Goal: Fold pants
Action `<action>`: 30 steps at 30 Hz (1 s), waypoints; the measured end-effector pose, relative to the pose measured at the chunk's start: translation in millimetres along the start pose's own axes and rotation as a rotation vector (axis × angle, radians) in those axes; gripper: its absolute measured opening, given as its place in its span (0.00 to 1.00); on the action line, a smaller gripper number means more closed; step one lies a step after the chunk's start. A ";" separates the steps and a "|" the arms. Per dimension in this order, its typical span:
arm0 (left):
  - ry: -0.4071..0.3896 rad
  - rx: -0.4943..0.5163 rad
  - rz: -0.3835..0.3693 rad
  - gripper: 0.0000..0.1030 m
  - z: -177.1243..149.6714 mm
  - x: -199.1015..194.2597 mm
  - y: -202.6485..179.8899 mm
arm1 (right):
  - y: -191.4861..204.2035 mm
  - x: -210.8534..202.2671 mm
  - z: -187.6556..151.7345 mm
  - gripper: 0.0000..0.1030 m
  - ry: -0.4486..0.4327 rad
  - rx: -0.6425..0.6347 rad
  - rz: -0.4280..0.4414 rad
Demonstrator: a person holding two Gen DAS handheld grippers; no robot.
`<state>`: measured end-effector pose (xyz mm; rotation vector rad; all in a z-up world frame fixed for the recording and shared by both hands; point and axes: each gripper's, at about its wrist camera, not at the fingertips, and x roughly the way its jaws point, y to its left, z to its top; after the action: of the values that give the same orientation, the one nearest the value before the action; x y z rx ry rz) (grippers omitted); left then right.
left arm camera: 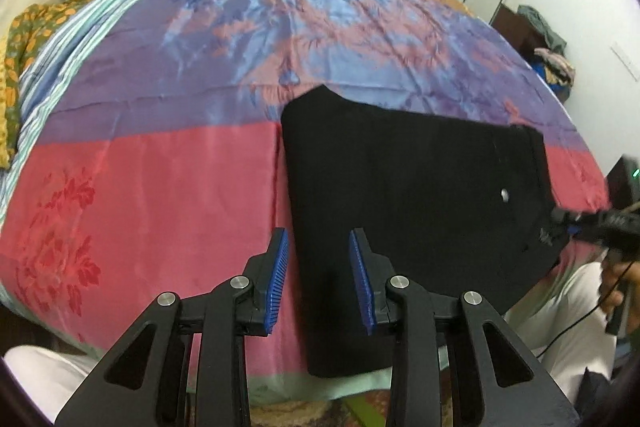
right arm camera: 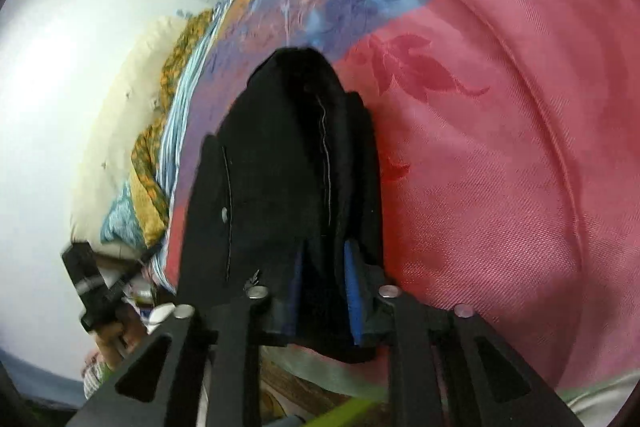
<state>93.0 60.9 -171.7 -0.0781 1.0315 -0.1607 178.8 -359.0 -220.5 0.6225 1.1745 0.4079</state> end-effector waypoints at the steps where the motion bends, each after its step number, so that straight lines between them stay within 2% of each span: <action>1: 0.007 0.002 0.013 0.38 -0.4 0.5 -1.4 | 11.5 -6.3 4.5 0.41 -0.019 -0.054 -0.060; 3: 0.013 0.012 0.047 0.48 0.8 2.0 -5.1 | 42.5 -21.6 13.8 0.41 -0.077 -0.193 -0.157; 5: 0.026 0.016 0.091 0.54 4.2 6.3 -8.7 | 81.0 -33.5 22.2 0.41 -0.129 -0.324 -0.177; 8: 0.065 -0.001 0.115 0.54 7.5 15.5 -9.2 | 122.9 -33.5 24.8 0.43 -0.168 -0.480 -0.188; 11: 0.083 0.002 0.134 0.54 7.6 20.0 -12.0 | 143.7 -7.3 22.6 0.44 -0.148 -0.571 -0.209; 14: 0.097 0.025 0.151 0.54 6.0 24.9 -17.4 | 141.4 26.0 25.2 0.44 -0.109 -0.581 -0.243; 16: 0.106 0.034 0.155 0.55 4.7 27.2 -19.9 | 118.8 54.7 25.3 0.44 -0.041 -0.535 -0.303; 18: 0.110 0.039 0.155 0.55 3.7 28.2 -21.7 | 98.8 67.6 21.8 0.44 -0.006 -0.501 -0.313; 25: 0.114 0.036 0.156 0.55 2.4 29.6 -21.4 | 124.0 30.8 1.6 0.44 -0.089 -0.565 -0.309; 28: 0.109 0.042 0.153 0.55 0.1 29.5 -22.6 | 138.3 1.0 -31.1 0.44 -0.144 -0.594 -0.276; 30: 0.104 0.045 0.142 0.56 -5.6 29.6 -24.9 | 138.3 -3.7 -52.3 0.44 -0.155 -0.598 -0.266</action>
<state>100.8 31.4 -196.1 0.0449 1.1321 -0.0596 131.4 -243.0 -141.8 -0.0226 0.9078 0.4468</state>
